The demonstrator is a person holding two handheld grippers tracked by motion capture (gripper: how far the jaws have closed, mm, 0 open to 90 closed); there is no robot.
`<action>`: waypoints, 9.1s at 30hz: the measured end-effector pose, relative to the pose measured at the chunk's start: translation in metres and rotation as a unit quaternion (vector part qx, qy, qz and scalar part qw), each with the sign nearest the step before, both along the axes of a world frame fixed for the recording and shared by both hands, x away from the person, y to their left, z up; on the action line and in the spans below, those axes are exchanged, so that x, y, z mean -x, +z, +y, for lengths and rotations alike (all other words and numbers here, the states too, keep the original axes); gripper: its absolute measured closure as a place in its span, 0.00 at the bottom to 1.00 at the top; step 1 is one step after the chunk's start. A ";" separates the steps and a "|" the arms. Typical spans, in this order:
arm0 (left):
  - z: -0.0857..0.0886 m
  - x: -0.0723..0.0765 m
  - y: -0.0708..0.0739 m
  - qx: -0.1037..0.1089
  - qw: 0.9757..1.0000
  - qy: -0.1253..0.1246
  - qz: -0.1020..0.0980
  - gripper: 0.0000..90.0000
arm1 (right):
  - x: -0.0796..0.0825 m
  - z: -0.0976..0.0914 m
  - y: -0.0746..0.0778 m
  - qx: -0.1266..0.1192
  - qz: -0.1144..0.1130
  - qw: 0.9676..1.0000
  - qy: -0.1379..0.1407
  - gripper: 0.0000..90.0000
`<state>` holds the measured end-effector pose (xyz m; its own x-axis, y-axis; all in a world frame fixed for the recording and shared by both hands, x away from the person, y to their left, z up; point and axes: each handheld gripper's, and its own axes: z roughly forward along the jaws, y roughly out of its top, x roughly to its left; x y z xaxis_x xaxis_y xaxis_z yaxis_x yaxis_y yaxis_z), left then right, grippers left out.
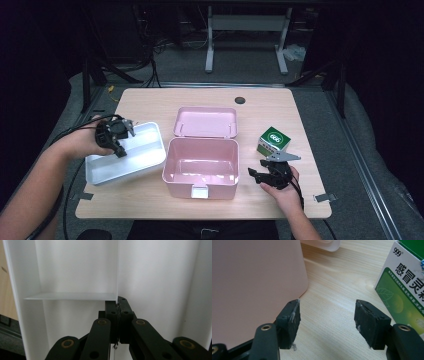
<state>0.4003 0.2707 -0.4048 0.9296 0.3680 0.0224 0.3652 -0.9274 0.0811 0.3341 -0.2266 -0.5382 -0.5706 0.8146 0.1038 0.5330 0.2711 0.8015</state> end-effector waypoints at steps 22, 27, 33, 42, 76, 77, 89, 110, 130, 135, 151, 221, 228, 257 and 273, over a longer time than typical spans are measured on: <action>0.024 0.008 -0.099 0.025 0.997 0.071 -0.015 0.72 | -0.002 0.002 0.002 -0.001 0.005 1.000 0.001 0.40; 0.041 0.028 -0.091 0.125 0.981 0.121 -0.085 0.55 | -0.002 0.001 0.004 0.005 0.001 1.000 0.000 0.38; 0.053 0.048 -0.096 0.240 0.948 0.167 -0.124 0.53 | -0.002 0.002 0.008 0.026 0.006 1.000 0.005 0.32; 0.069 0.049 -0.104 0.254 0.931 0.227 -0.128 0.54 | -0.006 0.005 0.029 0.069 0.035 0.996 0.046 0.32; 0.064 0.048 -0.100 0.238 0.932 0.240 -0.131 0.51 | -0.151 -0.011 0.089 0.315 0.233 0.918 0.063 0.07; 0.065 0.048 -0.100 0.237 0.932 0.241 -0.130 0.51 | -0.153 -0.011 0.087 0.313 0.240 0.917 0.062 0.07; 0.068 0.048 -0.102 0.234 0.931 0.249 -0.129 0.51 | -0.164 -0.014 0.070 0.310 0.277 0.908 0.059 0.14; 0.067 0.048 -0.102 0.233 0.932 0.247 -0.127 0.51 | -0.165 -0.016 0.068 0.305 0.282 0.907 0.066 0.17; 0.068 0.049 -0.102 0.233 0.932 0.248 -0.125 0.51 | -0.148 0.000 0.108 0.326 0.241 0.908 0.106 0.18; 0.067 0.049 -0.103 0.231 0.933 0.247 -0.123 0.51 | -0.138 0.007 0.120 0.341 0.220 0.903 0.142 0.18; 0.066 0.049 -0.104 0.228 0.934 0.246 -0.124 0.51 | -0.099 0.024 0.131 0.384 0.133 0.846 0.344 0.20; 0.066 0.048 -0.105 0.228 0.936 0.240 -0.120 0.50 | -0.060 0.169 0.174 0.369 0.152 0.821 0.408 0.19; 0.065 0.048 -0.105 0.226 0.936 0.240 -0.120 0.50 | -0.062 0.168 0.146 0.368 0.147 0.824 0.404 0.19; 0.064 0.047 -0.107 0.220 0.939 0.234 -0.120 0.50 | -0.065 0.171 0.087 0.375 0.151 0.828 0.390 0.18; 0.064 0.048 -0.107 0.222 0.939 0.233 -0.118 0.49 | -0.065 0.167 0.104 0.356 0.150 0.838 0.385 0.19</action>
<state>0.3525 0.3343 -0.5115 0.6531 0.7559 -0.0450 0.6467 -0.5258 0.5525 0.3994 -0.0593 -0.4347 -0.9908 0.1342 -0.0189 0.1298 0.9799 0.1515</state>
